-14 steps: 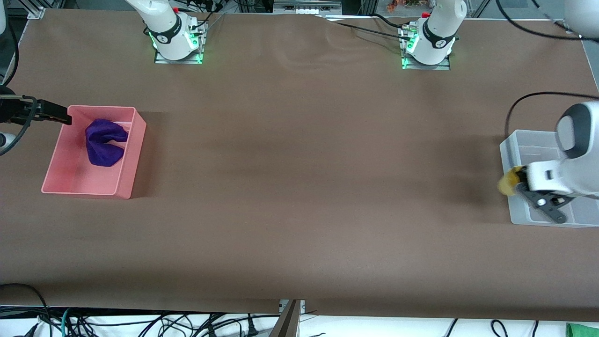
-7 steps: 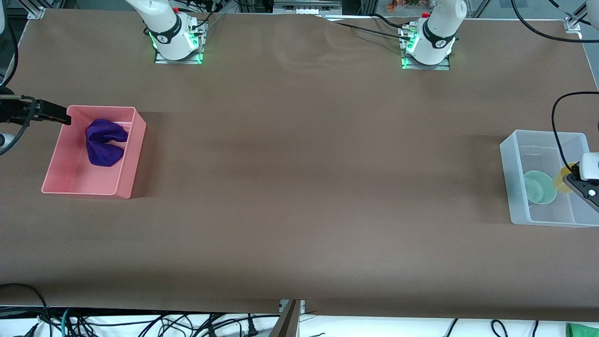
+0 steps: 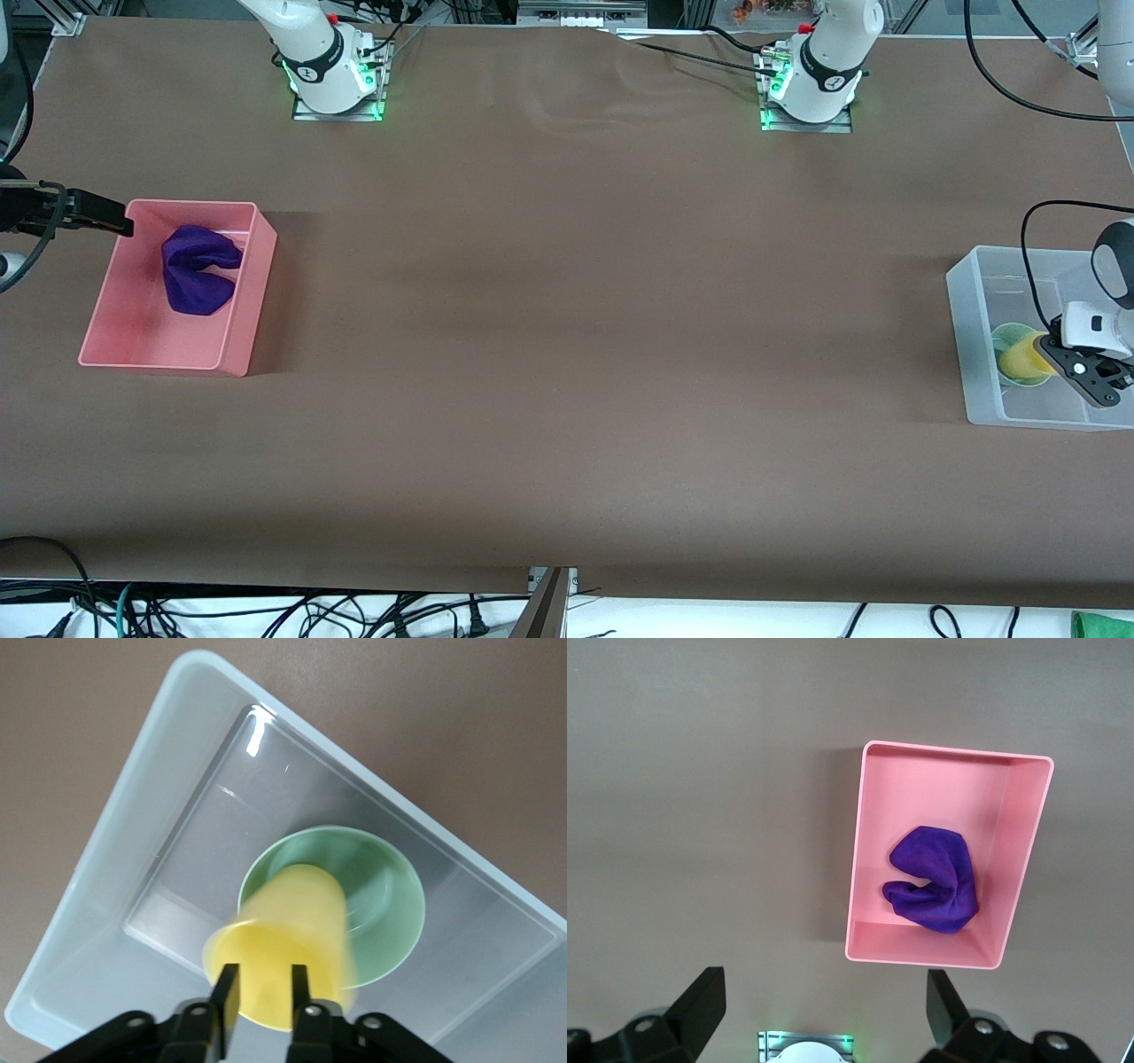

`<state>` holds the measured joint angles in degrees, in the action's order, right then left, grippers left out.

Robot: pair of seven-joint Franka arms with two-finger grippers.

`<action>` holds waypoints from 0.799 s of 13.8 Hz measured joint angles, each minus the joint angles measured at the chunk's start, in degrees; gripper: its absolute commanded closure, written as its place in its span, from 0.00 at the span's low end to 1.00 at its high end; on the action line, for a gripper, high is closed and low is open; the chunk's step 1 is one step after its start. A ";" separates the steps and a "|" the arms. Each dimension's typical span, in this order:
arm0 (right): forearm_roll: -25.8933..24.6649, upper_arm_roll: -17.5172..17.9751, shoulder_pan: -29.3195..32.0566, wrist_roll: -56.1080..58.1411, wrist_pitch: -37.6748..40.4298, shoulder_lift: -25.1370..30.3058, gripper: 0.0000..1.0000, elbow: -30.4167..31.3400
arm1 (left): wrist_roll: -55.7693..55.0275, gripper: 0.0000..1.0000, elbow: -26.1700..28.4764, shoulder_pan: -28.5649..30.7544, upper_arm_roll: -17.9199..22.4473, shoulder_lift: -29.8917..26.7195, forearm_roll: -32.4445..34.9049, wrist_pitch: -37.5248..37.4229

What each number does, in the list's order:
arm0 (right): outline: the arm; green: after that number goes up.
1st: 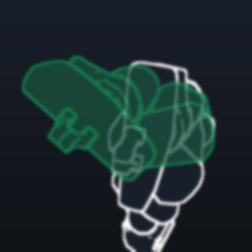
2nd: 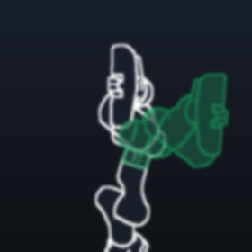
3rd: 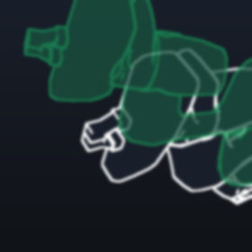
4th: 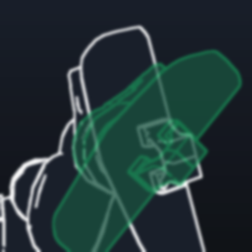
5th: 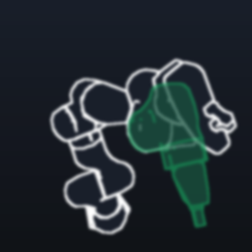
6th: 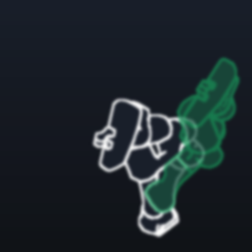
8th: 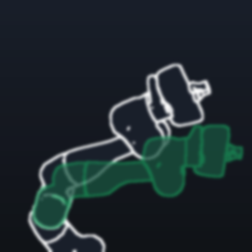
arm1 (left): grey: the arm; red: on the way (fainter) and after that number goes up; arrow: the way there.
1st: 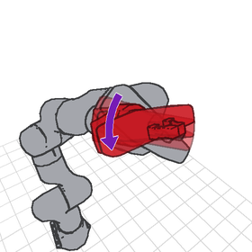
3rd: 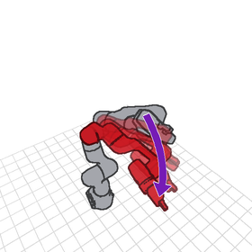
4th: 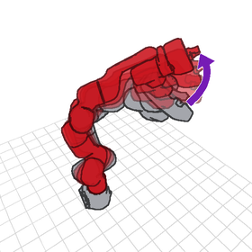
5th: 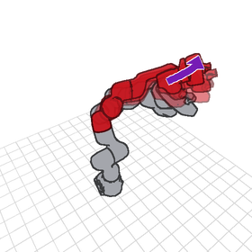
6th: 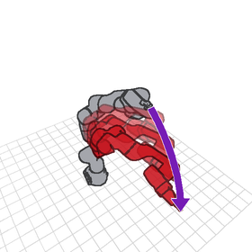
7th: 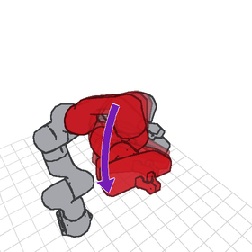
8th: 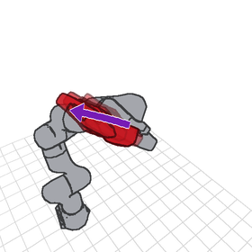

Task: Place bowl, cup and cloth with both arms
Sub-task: 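Carry the yellow cup with the left gripper into the green bowl, then release the yellow cup and raise the left gripper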

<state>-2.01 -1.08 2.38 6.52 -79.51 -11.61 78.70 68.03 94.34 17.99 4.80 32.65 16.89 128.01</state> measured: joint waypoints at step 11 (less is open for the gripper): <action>0.00 -0.03 0.05 0.00 -0.02 -0.12 0.00 0.00 | -19.47 0.00 0.63 -9.97 -0.11 -14.67 -6.75 -7.65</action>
<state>-2.01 -1.11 2.43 6.52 -79.53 -11.74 78.70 48.56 94.97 8.02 4.70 17.98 10.14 120.36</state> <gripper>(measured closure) 0.000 0.000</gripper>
